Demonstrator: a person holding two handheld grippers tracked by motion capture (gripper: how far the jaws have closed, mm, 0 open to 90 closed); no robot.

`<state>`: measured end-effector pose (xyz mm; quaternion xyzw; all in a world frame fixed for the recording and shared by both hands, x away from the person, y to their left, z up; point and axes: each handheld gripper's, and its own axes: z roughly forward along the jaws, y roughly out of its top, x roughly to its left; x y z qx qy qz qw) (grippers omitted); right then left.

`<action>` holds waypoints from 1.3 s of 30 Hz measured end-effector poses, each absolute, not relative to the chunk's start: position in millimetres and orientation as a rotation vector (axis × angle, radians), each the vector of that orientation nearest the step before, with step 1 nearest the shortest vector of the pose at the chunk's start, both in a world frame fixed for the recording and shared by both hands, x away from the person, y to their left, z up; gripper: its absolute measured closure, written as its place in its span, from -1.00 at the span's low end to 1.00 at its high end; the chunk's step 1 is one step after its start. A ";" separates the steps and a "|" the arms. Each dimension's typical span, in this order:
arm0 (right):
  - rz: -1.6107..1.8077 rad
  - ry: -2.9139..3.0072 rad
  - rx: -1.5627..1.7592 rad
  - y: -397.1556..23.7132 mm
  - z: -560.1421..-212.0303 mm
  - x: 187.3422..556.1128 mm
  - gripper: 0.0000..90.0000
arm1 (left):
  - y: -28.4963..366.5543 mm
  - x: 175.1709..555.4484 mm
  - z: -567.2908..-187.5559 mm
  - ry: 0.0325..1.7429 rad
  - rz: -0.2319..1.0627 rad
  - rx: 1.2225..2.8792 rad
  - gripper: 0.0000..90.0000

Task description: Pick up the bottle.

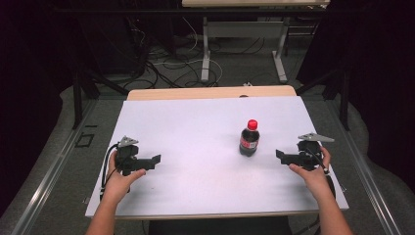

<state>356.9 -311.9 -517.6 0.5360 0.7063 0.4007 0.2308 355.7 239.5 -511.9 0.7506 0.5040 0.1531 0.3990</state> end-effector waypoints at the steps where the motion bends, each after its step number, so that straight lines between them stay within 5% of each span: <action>1: 1.107 1.944 1.456 -310.3 -514.0 354.9 -1.00 | 239.5 354.0 -509.0 1.268 0.394 1.889 -0.99; 15: 1.230 2.115 1.158 -250.5 -489.9 363.3 -0.82 | 235.6 343.6 -485.7 1.198 0.392 1.915 -0.99; 39: 1.185 2.207 1.115 -213.9 -522.7 404.6 -0.47 | 227.8 345.0 -493.9 1.199 0.379 1.952 -0.99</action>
